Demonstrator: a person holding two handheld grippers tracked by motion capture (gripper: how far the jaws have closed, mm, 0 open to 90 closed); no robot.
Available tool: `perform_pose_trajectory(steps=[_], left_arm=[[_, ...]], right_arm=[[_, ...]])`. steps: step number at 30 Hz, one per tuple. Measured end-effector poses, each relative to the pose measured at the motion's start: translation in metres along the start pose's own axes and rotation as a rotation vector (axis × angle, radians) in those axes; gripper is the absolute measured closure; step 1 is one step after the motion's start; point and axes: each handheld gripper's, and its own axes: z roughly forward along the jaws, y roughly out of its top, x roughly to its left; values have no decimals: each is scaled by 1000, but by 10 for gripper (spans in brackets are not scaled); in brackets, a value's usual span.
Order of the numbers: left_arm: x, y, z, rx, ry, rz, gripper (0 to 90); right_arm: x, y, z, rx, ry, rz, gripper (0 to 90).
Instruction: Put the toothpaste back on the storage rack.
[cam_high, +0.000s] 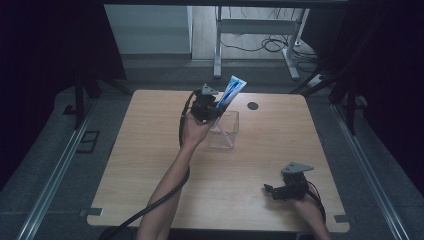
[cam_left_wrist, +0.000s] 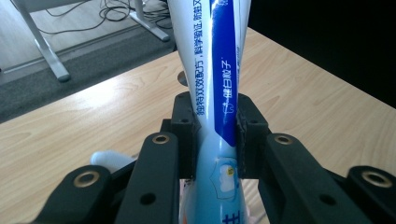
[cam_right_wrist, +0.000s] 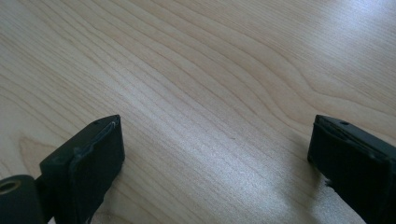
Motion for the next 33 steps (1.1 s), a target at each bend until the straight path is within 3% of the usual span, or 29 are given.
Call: perform_pose_trajectory(steps=[18, 33], left_arm=[[-1, 2, 28, -29, 26, 11, 736], [-5, -10, 42, 0, 48, 38, 734]], right_arm=[[0, 0, 0, 0, 2, 0, 33], [0, 0, 0, -1, -1, 0, 33]])
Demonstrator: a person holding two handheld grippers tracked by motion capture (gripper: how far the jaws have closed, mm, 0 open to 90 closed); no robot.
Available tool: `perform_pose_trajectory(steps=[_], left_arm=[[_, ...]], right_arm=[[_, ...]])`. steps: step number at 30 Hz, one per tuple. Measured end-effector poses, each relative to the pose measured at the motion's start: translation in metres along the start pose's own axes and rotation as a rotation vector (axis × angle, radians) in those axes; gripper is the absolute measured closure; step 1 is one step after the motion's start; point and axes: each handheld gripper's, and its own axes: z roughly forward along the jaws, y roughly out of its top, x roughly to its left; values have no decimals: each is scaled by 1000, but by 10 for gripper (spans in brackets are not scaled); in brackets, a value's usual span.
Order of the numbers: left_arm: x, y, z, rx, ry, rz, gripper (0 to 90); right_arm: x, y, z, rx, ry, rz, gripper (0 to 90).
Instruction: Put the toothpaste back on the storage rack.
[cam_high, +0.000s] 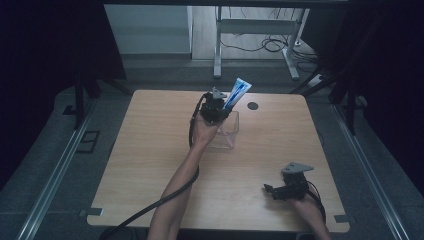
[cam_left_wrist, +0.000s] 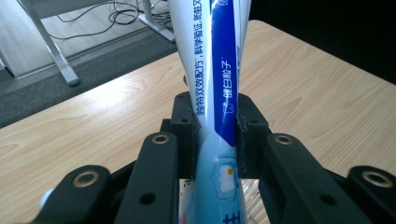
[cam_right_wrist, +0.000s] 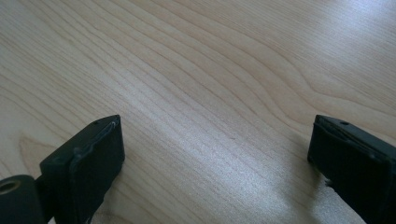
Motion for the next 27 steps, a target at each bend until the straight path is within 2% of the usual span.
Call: perform_pose_trajectory(steps=[8, 20, 27], left_arm=[[-6, -6, 5, 26, 22, 34, 730], [-9, -8, 5, 38, 20, 62, 723], [-11, -10, 6, 55, 22, 95, 719]], right_arm=[[0, 0, 0, 1, 1, 0, 33], [0, 0, 0, 1, 1, 0, 33], [0, 0, 0, 1, 1, 0, 33]])
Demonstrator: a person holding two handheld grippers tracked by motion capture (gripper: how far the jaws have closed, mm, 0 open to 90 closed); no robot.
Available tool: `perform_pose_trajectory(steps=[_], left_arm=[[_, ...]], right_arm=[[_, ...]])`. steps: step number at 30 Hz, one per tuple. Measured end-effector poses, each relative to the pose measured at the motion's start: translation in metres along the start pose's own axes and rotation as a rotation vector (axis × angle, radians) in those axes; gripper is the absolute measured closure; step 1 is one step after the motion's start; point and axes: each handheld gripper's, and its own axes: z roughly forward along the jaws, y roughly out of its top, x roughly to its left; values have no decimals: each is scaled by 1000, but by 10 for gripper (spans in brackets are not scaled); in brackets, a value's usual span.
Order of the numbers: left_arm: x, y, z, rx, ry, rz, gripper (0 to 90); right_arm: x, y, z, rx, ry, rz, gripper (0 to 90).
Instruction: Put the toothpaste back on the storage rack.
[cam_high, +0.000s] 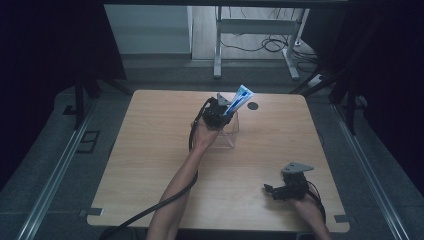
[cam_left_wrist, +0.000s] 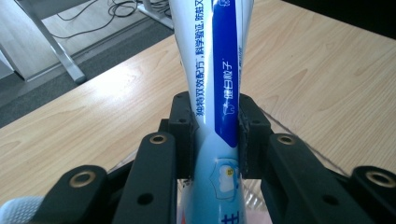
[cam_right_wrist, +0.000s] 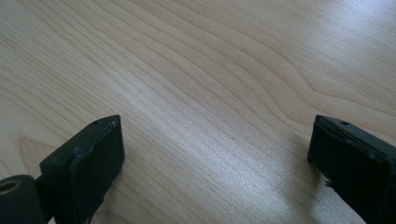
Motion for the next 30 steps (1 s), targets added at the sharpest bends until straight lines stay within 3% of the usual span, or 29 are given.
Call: perform_pose_trajectory(steps=[30], left_arm=[[-3, -7, -2, 113, -24, 60, 692]], right_arm=[[0, 0, 0, 0, -2, -1, 33]])
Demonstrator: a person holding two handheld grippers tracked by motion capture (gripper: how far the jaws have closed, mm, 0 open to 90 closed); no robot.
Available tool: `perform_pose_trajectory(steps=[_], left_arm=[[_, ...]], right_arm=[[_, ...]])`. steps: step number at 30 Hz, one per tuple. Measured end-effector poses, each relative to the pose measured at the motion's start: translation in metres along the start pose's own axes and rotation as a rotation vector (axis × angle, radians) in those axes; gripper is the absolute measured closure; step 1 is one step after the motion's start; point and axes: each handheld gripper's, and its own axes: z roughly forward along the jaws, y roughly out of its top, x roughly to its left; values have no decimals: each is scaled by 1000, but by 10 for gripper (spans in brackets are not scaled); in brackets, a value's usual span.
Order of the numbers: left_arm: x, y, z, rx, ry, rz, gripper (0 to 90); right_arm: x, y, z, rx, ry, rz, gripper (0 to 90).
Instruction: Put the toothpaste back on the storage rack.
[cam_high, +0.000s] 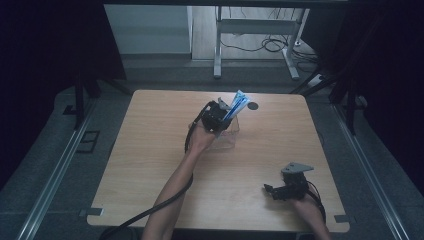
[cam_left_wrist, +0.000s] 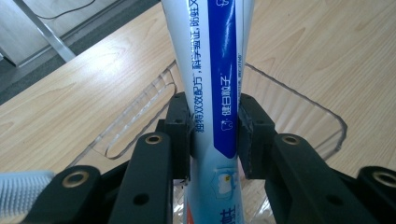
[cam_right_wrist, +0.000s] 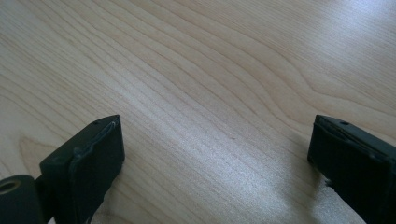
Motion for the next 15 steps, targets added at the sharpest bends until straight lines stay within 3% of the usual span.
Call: perform_pose_trajectory(steps=[11, 15], left_arm=[[-3, -4, -2, 49, -21, 24, 665], [-4, -4, -4, 43, -37, 20, 591]], right_arm=[[0, 0, 0, 0, 0, 1, 33], [0, 0, 0, 0, 0, 0, 33]])
